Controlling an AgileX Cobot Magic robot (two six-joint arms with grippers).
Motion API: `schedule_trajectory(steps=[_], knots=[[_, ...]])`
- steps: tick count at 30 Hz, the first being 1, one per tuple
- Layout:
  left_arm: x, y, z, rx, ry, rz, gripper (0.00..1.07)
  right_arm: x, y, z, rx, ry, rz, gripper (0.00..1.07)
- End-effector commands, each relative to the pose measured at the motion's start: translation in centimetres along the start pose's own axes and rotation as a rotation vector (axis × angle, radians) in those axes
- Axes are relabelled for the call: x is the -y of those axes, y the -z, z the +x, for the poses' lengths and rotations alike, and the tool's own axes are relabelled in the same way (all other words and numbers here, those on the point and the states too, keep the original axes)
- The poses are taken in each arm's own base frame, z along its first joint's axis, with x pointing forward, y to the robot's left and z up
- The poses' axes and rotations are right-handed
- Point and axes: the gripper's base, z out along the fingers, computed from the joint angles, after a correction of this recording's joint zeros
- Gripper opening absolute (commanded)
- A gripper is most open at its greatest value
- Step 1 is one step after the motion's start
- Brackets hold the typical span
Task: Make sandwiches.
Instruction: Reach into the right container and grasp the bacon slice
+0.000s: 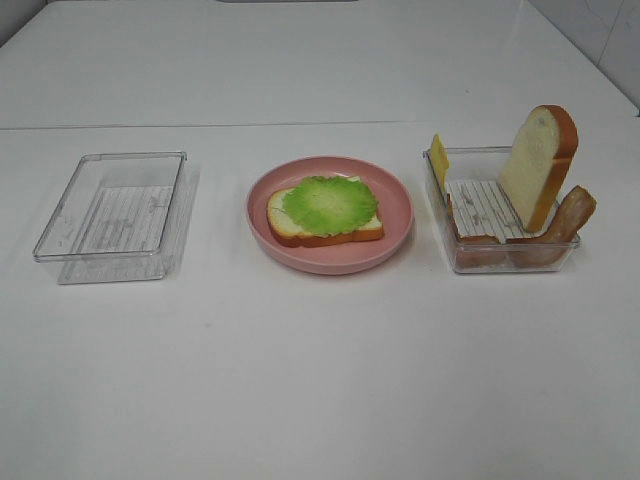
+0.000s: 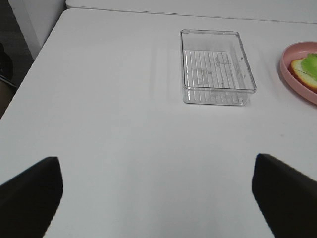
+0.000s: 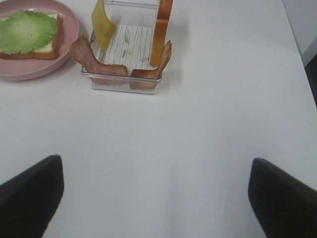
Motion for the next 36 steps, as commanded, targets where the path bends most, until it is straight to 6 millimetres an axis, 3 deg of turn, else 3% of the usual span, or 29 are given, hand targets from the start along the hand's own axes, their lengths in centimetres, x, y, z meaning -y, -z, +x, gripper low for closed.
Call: schedule_trajectory(steps=[1, 6, 9, 11, 12, 14, 15, 22, 36], knots=[[0.0, 0.2, 0.0, 0.021, 0.000, 0.005, 0.96, 0.1, -0.8, -1.9, -0.030, 0.001, 0.005, 0.99], [0.0, 0.2, 0.0, 0.021, 0.000, 0.005, 0.96, 0.1, -3.8, -6.0, -0.160, 0.008, 0.008, 0.99], [0.0, 0.2, 0.0, 0.021, 0.000, 0.005, 0.96, 0.1, -5.0, -7.1, -0.195, 0.011, 0.010, 0.99], [0.0, 0.2, 0.0, 0.021, 0.000, 0.005, 0.96, 0.1, -7.4, -8.1, -0.274, 0.013, 0.008, 0.99], [0.0, 0.2, 0.0, 0.021, 0.000, 0.005, 0.96, 0.1, -7.4, -8.1, -0.274, 0.013, 0.008, 0.99], [0.0, 0.2, 0.0, 0.021, 0.000, 0.005, 0.96, 0.1, -9.7, -8.2, -0.349, 0.016, 0.007, 0.99], [0.0, 0.2, 0.0, 0.021, 0.000, 0.005, 0.96, 0.1, -9.7, -8.2, -0.349, 0.016, 0.007, 0.99], [0.0, 0.2, 0.0, 0.021, 0.000, 0.005, 0.96, 0.0, -14.9, -8.8, -0.565, -0.011, 0.016, 0.99], [0.0, 0.2, 0.0, 0.021, 0.000, 0.005, 0.96, 0.0, -20.5, -12.4, -0.605, 0.029, -0.001, 0.99]])
